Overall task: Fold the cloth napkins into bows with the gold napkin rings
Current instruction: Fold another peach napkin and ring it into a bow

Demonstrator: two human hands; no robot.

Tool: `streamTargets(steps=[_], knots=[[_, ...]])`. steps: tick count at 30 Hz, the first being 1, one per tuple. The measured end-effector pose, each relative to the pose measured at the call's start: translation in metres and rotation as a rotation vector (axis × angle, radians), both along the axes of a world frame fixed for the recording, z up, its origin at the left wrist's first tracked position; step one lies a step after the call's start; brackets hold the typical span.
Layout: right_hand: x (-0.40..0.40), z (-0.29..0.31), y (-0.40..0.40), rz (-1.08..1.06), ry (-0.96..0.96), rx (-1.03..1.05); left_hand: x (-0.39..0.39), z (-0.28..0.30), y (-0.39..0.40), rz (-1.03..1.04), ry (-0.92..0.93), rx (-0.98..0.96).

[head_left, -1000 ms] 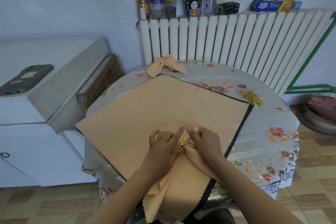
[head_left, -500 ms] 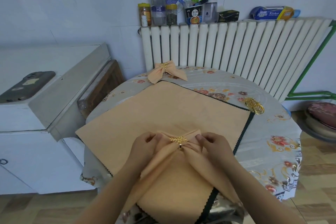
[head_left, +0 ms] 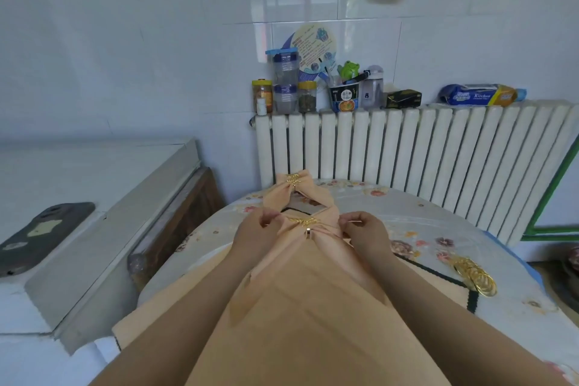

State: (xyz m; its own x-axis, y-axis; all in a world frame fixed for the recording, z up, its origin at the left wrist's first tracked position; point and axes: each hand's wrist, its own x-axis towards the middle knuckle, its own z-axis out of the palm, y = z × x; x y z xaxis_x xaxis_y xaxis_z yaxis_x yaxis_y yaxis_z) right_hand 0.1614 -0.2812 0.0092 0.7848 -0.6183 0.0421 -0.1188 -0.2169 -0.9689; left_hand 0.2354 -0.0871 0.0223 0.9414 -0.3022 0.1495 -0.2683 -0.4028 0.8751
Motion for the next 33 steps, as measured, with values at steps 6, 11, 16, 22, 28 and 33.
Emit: streamTargets(steps=[6,11,16,22,28,33], knots=[[0.101,-0.004,-0.028,0.104,0.015,0.011,0.089,0.000,-0.031,-0.078,0.043,0.123],[0.181,-0.014,-0.047,0.146,0.022,-0.056,0.166,0.000,-0.066,-0.172,0.019,0.203],[0.264,-0.033,-0.071,0.066,-0.034,-0.058,0.256,-0.020,-0.105,-0.162,-0.033,0.238],[0.305,-0.091,-0.085,0.090,0.094,-0.158,0.292,-0.091,-0.127,-0.127,-0.004,0.273],[0.304,-0.121,-0.082,0.125,0.224,-0.554,0.300,-0.134,-0.127,-0.091,-0.156,0.509],[0.315,-0.125,-0.087,0.139,0.266,-0.734,0.320,-0.143,-0.130,-0.119,-0.175,0.568]])
